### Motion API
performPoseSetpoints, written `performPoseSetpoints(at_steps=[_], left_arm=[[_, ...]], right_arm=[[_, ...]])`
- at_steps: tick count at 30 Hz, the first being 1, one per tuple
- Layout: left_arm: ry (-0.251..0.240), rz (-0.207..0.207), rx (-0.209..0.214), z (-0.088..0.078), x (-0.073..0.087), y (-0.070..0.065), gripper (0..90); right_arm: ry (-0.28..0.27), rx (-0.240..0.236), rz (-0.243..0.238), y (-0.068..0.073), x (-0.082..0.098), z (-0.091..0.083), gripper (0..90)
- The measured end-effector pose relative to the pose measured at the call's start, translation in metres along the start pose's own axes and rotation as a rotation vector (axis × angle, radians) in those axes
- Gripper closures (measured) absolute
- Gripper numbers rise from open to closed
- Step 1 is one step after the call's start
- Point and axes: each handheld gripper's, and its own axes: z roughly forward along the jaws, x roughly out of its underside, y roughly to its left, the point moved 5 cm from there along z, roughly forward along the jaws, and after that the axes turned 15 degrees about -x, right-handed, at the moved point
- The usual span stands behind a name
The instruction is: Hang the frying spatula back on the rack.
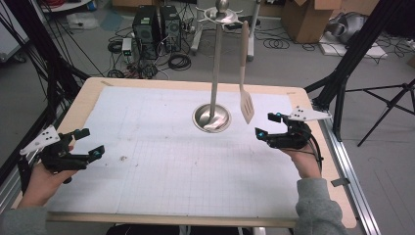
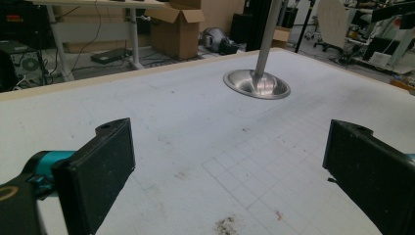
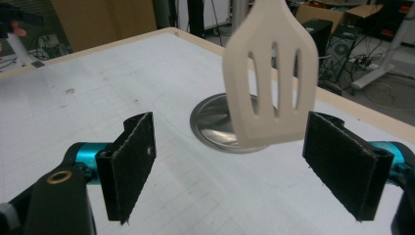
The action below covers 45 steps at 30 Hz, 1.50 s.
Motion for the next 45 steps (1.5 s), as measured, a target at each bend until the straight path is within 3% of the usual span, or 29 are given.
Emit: performPoseSetpoints(at_steps=[11,21,32,45], left_arm=[[0.002,0.005,0.01,0.004,0.0,-0.004,5.6],[0.017,0.009,0.007,0.005,0.004,-0.005,5.6],[0.045,0.013,-0.008,0.006,0.012,-0.001,5.6],[0.062,-0.013,-0.071,0.005,0.024,0.011,5.6]], right_arm=[[-0.036,0.066,0.036,0.007,0.031,-0.023,18.1],[-0.031,0.118,0.075,0.001,0.061,-0.034,16.6],[-0.093,0.178,0.118,-0.006,0.079,-0.051,16.6],[-0.15,0.181,0.15,-0.009,0.098,-0.071,16.5]])
